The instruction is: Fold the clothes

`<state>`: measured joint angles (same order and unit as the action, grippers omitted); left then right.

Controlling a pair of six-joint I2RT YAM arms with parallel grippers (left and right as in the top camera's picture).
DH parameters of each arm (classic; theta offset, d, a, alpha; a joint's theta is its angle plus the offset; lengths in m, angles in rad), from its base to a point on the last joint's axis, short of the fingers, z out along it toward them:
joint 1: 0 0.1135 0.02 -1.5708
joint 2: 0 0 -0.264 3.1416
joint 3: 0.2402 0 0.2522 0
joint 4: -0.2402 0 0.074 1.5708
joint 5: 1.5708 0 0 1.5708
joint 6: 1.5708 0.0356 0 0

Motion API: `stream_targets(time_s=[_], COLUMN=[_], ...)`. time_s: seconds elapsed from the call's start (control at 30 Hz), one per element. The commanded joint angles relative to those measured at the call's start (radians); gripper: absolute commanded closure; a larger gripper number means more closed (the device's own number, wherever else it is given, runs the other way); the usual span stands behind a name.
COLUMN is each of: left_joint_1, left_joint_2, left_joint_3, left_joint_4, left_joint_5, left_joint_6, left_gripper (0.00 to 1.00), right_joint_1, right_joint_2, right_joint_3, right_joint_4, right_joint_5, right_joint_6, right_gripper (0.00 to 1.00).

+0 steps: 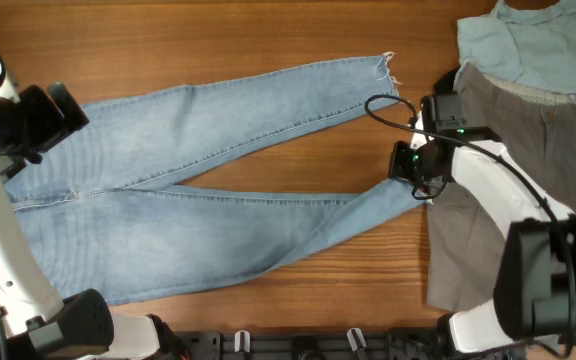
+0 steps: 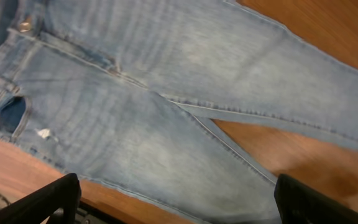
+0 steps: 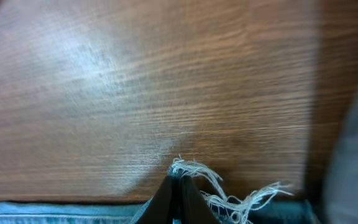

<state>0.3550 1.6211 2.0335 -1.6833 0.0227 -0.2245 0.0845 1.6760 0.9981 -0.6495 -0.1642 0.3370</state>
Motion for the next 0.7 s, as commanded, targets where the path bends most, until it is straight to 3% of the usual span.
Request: stream_targets(time_s=[0.0, 0.03, 0.13, 0.17, 0.23, 0.33, 0.53, 0.67], left_joint_1=[0.069, 0.095, 0.202, 0.249, 0.318, 0.428, 0.710, 0.907], left_joint_2=[0.000, 0.003, 0.011, 0.011, 0.011, 0.011, 0.011, 0.011], left_joint_3=[-0.005, -0.005, -0.035, -0.073, -0.141, -0.271, -0.523, -0.704], left_joint_4=[-0.001, 0.000, 0.009, 0.029, 0.056, 0.109, 0.260, 0.449], left_joint_5=[-0.043, -0.043, -0.043, -0.043, -0.044, -0.048, -0.047, 0.028], left_joint_6=[-0.054, -0.054, -0.099, -0.106, -0.126, -0.148, -0.203, -0.210], left_gripper=[0.00, 0.03, 0.27, 0.48, 0.71, 0.96, 0.96, 0.96], right_joint_1=[0.006, 0.006, 0.006, 0.006, 0.006, 0.006, 0.006, 0.006], right_joint_2=[-0.052, -0.060, -0.066, -0.066, -0.066, -0.066, -0.066, -0.066], right_joint_3=[0.027, 0.030, 0.038, 0.038, 0.038, 0.038, 0.038, 0.038], right_joint_4=[0.005, 0.006, 0.005, 0.002, 0.002, 0.001, -0.003, -0.007], right_joint_5=[0.057, 0.061, 0.060, 0.060, 0.045, 0.014, 0.007, 0.007], right_joint_6=[0.039, 0.048, 0.074, 0.090, 0.093, 0.092, 0.093, 0.093], right_gripper=[0.96, 0.96, 0.96, 0.96, 0.96, 0.96, 0.96, 0.96])
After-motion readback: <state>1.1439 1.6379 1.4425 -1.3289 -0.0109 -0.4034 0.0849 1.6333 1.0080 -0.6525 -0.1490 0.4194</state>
